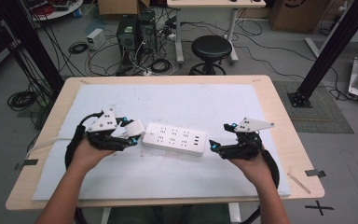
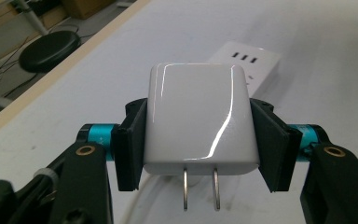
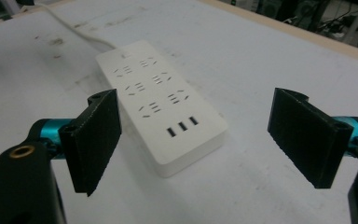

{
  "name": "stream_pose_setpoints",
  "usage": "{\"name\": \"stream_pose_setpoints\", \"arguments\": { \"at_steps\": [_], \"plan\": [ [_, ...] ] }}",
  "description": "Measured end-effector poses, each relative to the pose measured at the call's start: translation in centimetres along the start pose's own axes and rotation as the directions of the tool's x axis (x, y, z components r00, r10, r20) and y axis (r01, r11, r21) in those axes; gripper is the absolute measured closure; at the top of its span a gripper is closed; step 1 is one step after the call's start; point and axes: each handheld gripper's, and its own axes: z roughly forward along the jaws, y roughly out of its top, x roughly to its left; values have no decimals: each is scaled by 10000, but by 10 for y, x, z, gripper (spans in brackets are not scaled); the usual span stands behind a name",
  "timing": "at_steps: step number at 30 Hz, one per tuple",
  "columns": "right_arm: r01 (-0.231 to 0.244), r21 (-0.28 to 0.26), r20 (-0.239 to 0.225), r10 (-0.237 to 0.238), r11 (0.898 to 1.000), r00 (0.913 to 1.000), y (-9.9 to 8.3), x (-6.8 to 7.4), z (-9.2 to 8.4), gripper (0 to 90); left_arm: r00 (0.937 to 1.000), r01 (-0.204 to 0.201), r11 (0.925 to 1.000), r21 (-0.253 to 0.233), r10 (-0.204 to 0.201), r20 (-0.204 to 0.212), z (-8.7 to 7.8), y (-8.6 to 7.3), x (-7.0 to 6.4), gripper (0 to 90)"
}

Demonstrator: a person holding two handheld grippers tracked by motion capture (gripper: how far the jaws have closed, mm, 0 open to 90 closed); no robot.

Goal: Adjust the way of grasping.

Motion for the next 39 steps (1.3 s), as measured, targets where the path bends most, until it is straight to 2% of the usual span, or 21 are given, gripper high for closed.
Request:
{"name": "stream_pose_setpoints", "arguments": {
  "at_steps": [4, 5, 7, 8, 11, 14, 15, 16, 17, 19, 21, 22, 26, 27, 28, 30, 31, 32, 34, 35, 39],
  "plan": [
    [-253, 248, -468, 265, 9994, 9986, -5, 11, 7, 176, 9970, -668, 9978, -23, 668, 402, 15, -2, -20, 423],
    [-523, 279, -775, 544, 9982, 9955, -8, 16, 11, 175, 9952, -858, 9963, -16, 858, 472, 19, -2, -25, 424],
    [-627, 325, -879, 653, 9975, 9940, -9, 18, 13, 176, 9900, -1270, 9919, -35, 1270, 622, 24, -2, -34, 424],
    [-862, 317, -1262, 895, 9958, 9880, -10, 21, 17, 176, 9865, -1499, 9887, -62, 1500, 655, 27, -1, -39, 424],
    [-1169, 417, -1526, 1219, 9923, 9807, -11, 26, 21, 176, 9752, -2052, 9786, -166, 2059, 809, 32, 1, -49, 423],
    [-1580, 544, -2063, 1659, 9859, 9643, -11, 31, 28, 176, 9660, -2436, 9690, -413, 2462, 788, 36, 2, -57, 424],
    [-1783, 599, -2379, 1875, 9821, 9530, -11, 34, 33, 176, 9636, -2530, 9663, -480, 2561, 771, 37, 2, -59, 424],
    [-1783, 599, -2379, 1875, 9821, 9530, -11, 34, 33, 176, 9596, -2686, 9618, -531, 2720, 726, 37, 2, -62, 424],
    [-1969, 631, -2712, 2067, 9784, 9401, -11, 37, 38, 176, 9573, -2767, 9593, -561, 2802, 705, 39, 2, -64, 424],
    [-2067, 651, -2830, 2167, 9762, 9343, -11, 39, 41, 176, 9520, -2963, 9533, -582, 2997, 621, 41, 2, -67, 423],
    [-2257, 722, -3160, 2369, 9715, 9187, -11, 42, 48, 176, 9500, -3023, 9511, -633, 3060, 613, 44, 1, -70, 424],
    [-2257, 722, -3160, 2369, 9715, 9187, -11, 42, 48, 176, 9479, -3100, 9486, -640, 3135, 562, 45, 1, -71, 424],
    [-2463, 843, -3569, 2601, 9655, 8972, -10, 47, 57, 176, 9384, -3383, 9388, -644, 3417, 519, 51, 1, -74, 424],
    [-2525, 847, -3652, 2658, 9639, 8922, -10, 47, 59, 176, 9388, -3367, 9392, -678, 3404, 531, 52, 1, -75, 424],
    [-2692, 869, -3805, 2817, 9591, 8808, -10, 48, 61, 176, 9368, -3430, 9366, -714, 3467, 472, 52, 1, -75, 424],
    [-2877, 877, -3989, 2982, 9537, 8671, -10, 48, 64, 176, 9334, -3538, 9322, -767, 3571, 342, 53, 2, -76, 424],
    [-2877, 877, -3989, 2982, 9537, 8671, -10, 48, 64, 176, 9334, -3538, 9322, -767, 3571, 342, 53, 2, -76, 424],
    [-3119, 912, -4251, 3202, 9457, 8466, -11, 50, 69, 176, 9257, -3744, 9240, -771, 3773, 266, 53, 4, -78, 424],
    [-3212, 909, -4406, 3273, 9427, 8359, -12, 51, 71, 176, 9186, -3922, 9166, -774, 3947, 194, 54, 5, -80, 424],
    [-3212, 909, -4406, 3273, 9427, 8359, -12, 51, 71, 176, 9169, -3962, 9148, -781, 3987, 185, 54, 5, -81, 424],
    [-3537, 908, -4777, 3524, 9309, 8048, -12, 52, 75, 176, 8997, -4339, 8964, -909, 4364, 96, 56, 8, -87, 424]
  ]
}}
